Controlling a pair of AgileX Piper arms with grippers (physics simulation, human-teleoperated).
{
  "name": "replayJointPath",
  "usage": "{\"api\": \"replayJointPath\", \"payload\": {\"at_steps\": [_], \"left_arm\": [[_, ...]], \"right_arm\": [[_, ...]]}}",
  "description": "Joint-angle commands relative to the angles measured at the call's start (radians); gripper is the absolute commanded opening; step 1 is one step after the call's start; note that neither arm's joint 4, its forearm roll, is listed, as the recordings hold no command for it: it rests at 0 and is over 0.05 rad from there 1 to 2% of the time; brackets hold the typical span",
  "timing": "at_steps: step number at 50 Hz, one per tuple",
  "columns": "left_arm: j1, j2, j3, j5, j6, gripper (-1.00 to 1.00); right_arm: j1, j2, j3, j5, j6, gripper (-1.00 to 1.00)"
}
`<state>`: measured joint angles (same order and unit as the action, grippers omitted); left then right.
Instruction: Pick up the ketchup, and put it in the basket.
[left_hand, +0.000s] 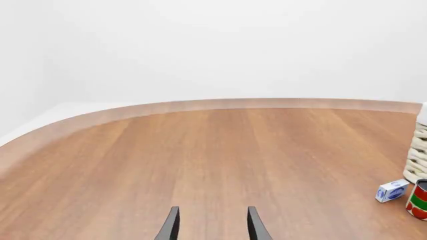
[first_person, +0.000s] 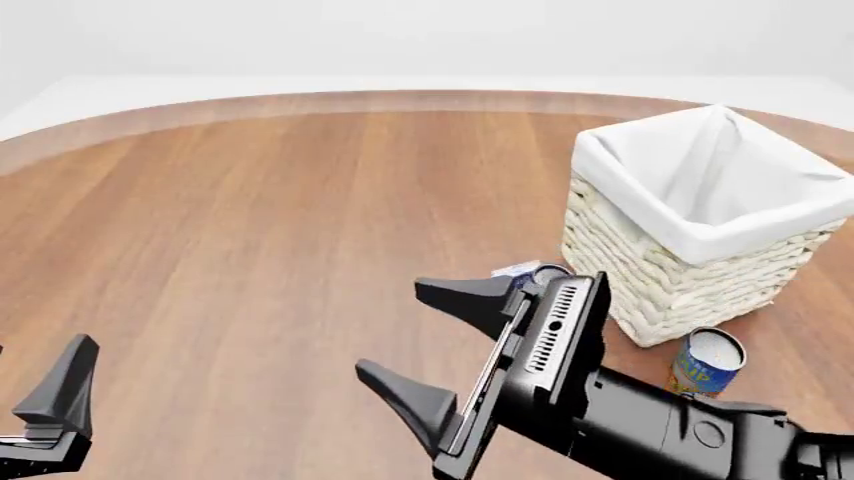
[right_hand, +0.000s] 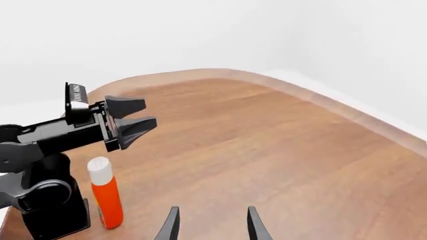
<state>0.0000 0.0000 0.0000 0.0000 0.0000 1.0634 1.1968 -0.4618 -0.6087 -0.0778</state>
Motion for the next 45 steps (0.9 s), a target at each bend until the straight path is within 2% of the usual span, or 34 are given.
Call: {"api": "replayJointPath", "payload": {"at_steps": [1,8,20,35,45], "left_arm": [[0.000,0.000,0.000,0.000,0.000,1.00],[0.000,0.000,0.000,0.000,0.000,1.00],[0.000,0.000,0.000,0.000,0.000,1.00],[0.000,0.000,0.000,0.000,0.000,1.00],[0.000,0.000,0.000,0.000,0.000,1.00]], "right_arm": [[0.080,0.079,-0.067,0.002,0.050,1.00],[0.158,0.119,-0.105,0.016,0.094,1.00],[0.232,0.148,-0.149,0.054,0.136,1.00],[0.287,0.180,-0.198,0.081,0.172,1.00],[0.313,0.227,-0.241,0.097,0.223,1.00]]}}
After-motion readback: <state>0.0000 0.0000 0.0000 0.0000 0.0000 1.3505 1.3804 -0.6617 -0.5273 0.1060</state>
